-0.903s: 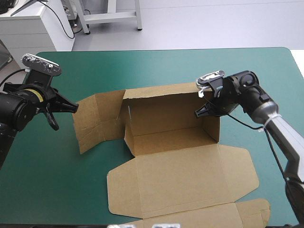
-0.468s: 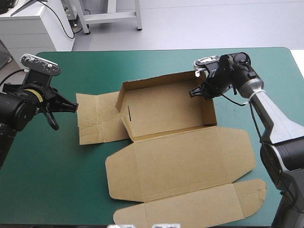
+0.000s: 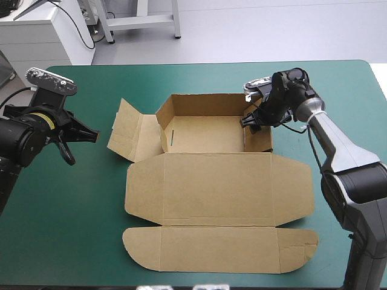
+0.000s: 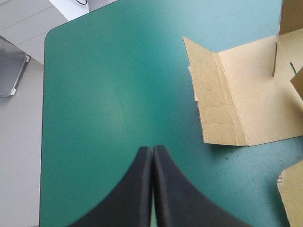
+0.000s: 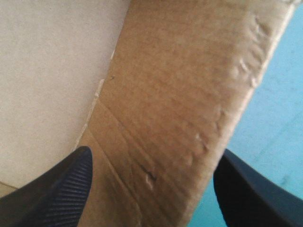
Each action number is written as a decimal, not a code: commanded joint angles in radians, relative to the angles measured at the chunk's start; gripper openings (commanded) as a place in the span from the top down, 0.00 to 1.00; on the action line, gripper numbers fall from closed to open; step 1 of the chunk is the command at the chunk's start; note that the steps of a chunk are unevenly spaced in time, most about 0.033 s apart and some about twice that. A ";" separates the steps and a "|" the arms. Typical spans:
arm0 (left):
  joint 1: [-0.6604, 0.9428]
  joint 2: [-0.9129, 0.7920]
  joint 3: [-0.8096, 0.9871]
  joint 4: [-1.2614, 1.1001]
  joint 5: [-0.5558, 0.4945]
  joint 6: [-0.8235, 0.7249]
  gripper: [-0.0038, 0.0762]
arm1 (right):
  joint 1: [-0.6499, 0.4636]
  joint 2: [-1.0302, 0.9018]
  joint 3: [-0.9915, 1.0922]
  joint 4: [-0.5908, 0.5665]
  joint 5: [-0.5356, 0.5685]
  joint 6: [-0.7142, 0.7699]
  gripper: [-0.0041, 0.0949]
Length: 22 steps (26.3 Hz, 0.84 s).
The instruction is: Fold the box
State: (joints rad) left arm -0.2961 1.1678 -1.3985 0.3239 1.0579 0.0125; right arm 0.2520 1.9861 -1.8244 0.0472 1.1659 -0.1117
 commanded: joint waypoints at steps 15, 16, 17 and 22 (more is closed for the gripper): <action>-0.001 -0.025 -0.031 0.024 -0.031 -0.012 0.96 | -0.006 -0.181 -0.095 0.010 0.080 0.054 0.25; -0.001 -0.025 -0.029 0.024 -0.029 -0.012 0.96 | -0.006 -0.182 -0.095 0.016 0.080 0.056 0.25; -0.001 -0.025 -0.027 0.026 -0.029 -0.012 0.96 | -0.006 -0.180 -0.095 0.016 0.080 0.061 0.25; -0.001 -0.025 -0.023 0.028 -0.017 -0.012 0.96 | -0.006 -0.115 -0.095 0.016 0.080 0.101 0.25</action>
State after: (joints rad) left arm -0.2961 1.1678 -1.3985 0.3314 1.0853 0.0116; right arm 0.2520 1.8998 -1.8904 0.0594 1.2428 -0.0143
